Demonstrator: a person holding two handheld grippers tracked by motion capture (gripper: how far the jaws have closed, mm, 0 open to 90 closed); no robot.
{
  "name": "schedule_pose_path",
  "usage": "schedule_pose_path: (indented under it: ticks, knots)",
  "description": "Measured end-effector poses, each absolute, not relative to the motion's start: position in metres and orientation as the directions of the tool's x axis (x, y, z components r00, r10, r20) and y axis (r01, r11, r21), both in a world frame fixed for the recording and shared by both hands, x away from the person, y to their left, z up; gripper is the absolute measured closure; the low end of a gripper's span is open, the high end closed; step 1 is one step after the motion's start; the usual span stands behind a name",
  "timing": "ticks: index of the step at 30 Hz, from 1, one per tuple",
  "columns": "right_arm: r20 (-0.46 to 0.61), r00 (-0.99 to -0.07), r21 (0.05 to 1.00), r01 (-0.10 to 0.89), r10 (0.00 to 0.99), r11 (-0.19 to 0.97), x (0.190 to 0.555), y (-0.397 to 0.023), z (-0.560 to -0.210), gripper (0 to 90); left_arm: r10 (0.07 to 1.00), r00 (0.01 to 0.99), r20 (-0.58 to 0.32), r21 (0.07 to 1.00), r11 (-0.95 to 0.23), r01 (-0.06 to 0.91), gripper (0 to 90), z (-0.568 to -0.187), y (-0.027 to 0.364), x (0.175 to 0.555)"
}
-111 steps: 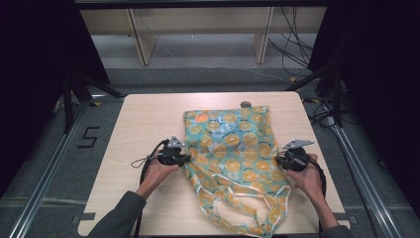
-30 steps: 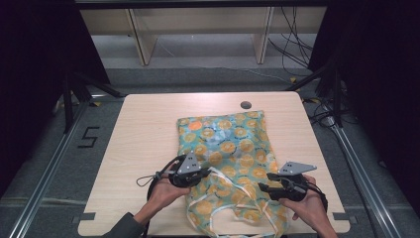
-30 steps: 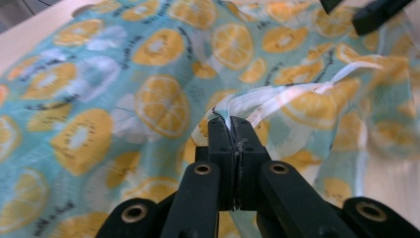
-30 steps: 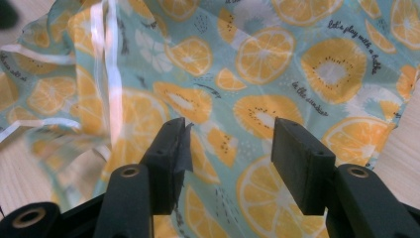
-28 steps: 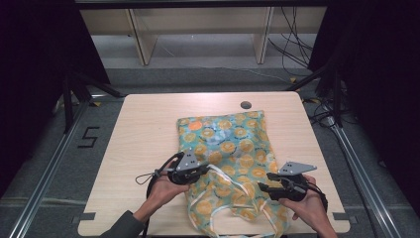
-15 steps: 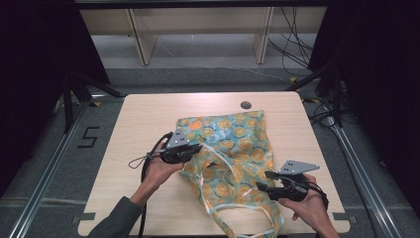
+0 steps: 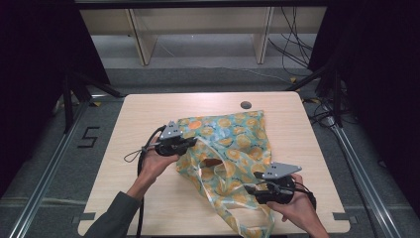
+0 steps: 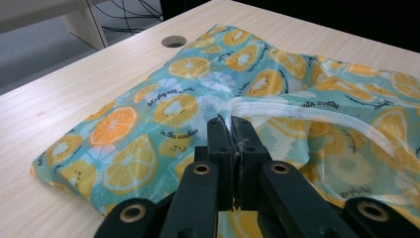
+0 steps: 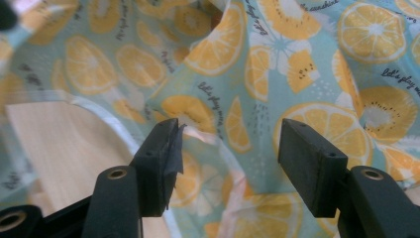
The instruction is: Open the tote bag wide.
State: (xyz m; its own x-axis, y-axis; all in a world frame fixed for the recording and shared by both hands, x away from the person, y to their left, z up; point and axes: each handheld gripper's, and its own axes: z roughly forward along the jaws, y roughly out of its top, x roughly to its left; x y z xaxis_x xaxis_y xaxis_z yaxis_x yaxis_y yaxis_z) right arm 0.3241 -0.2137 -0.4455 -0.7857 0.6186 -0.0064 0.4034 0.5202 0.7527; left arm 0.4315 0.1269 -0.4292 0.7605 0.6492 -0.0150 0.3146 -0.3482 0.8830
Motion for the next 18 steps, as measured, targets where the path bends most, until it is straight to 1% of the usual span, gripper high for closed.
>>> schedule_pose_path:
  ticks: [4,6,7,10,11,13,15,16,18]
  knots:
    - [-0.037,-0.772,0.746,0.401,0.634,0.532,0.334,-0.207,-0.448,42.8,0.645,0.764,-0.020,0.888,-0.340,0.311,87.4,-0.426,0.129,0.433]
    - [-0.047,-0.762,0.737,0.411,0.646,0.537,0.339,-0.203,-0.451,45.5,0.651,0.759,-0.022,0.886,-0.340,0.317,87.3,-0.424,0.130,0.433]
    - [-0.089,-0.761,0.730,0.389,0.643,0.562,0.344,-0.203,-0.453,47.4,0.646,0.763,-0.024,0.889,-0.335,0.311,87.2,-0.424,0.130,0.434]
    - [-0.136,-0.750,0.723,0.371,0.647,0.582,0.358,-0.201,-0.458,63.1,0.649,0.761,-0.024,0.891,-0.332,0.311,87.1,-0.422,0.130,0.436]
    - [-0.151,-0.755,0.715,0.363,0.638,0.598,0.364,-0.201,-0.459,71.1,0.642,0.766,-0.027,0.892,-0.330,0.308,87.1,-0.422,0.130,0.437]
    - [-0.175,-0.753,0.722,0.340,0.635,0.602,0.372,-0.201,-0.459,81.9,0.648,0.761,-0.027,0.894,-0.324,0.308,86.9,-0.422,0.130,0.439]
    - [-0.171,-0.750,0.733,0.338,0.640,0.591,0.378,-0.201,-0.458,88.2,0.647,0.762,-0.021,0.889,-0.337,0.310,86.6,-0.422,0.130,0.441]
    - [-0.162,-0.751,0.735,0.342,0.641,0.586,0.381,-0.202,-0.456,89.7,0.651,0.758,-0.027,0.890,-0.331,0.315,86.6,-0.423,0.130,0.442]
    - [-0.154,-0.748,0.746,0.340,0.645,0.573,0.388,-0.204,-0.451,90.0,0.648,0.761,-0.018,0.889,-0.339,0.309,86.3,-0.425,0.130,0.444]
